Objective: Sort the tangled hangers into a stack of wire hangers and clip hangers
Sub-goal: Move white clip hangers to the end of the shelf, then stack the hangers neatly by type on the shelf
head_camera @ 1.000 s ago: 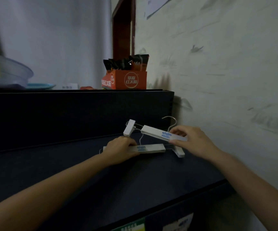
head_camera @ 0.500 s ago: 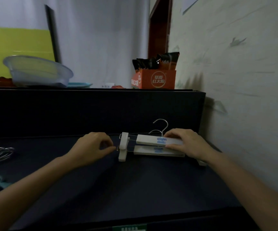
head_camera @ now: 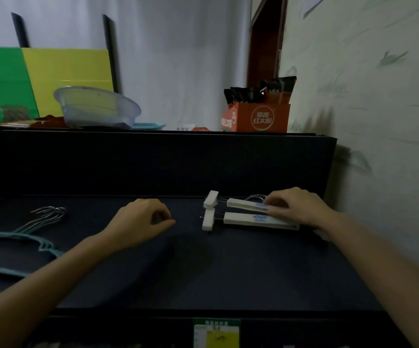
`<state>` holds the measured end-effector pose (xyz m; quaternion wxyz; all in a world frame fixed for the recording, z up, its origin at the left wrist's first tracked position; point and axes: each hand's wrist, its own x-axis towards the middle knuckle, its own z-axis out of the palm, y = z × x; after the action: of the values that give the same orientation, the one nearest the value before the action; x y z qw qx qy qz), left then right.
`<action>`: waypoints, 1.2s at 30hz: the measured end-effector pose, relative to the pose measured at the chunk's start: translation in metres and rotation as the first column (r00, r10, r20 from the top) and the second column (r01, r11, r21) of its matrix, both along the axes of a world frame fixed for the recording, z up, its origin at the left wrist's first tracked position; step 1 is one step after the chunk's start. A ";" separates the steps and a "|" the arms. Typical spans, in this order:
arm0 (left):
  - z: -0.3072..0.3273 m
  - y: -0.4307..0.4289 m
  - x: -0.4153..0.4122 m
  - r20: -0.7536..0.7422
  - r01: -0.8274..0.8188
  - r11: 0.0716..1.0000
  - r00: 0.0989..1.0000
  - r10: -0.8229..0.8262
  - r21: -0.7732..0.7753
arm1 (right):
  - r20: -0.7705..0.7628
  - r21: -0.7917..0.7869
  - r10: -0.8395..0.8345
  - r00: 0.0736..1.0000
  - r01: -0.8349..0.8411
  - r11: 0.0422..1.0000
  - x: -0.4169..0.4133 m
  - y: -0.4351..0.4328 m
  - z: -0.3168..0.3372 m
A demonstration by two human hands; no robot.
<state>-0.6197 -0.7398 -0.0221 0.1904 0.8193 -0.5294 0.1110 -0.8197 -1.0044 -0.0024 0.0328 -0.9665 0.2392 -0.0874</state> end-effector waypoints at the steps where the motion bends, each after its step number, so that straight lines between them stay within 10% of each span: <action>1: -0.001 0.004 0.001 0.000 -0.008 1.000 1.000 0.008 -0.004 | -0.029 -0.028 -0.013 0.999 0.012 1.000 0.002 0.000 0.000; 8: -0.004 0.047 0.017 0.041 -0.113 0.994 0.993 0.113 -0.012 | 0.121 -0.088 0.024 0.992 -0.013 0.996 0.027 0.029 0.015; 18: 0.001 0.198 0.052 0.179 -0.366 0.930 0.914 0.365 -0.030 | 0.280 0.060 0.436 0.855 -0.468 0.881 0.137 0.192 0.025; 36: -0.018 0.515 0.144 0.165 -0.594 0.804 0.791 0.589 -0.022 | 0.237 0.143 0.626 0.743 -0.664 0.734 0.316 0.515 -0.005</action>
<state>-0.4757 -0.2244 -0.0401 0.0893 0.9346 -0.2622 0.2232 -0.5039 -0.4889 -0.0078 0.1877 -0.9680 -0.1076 -0.1271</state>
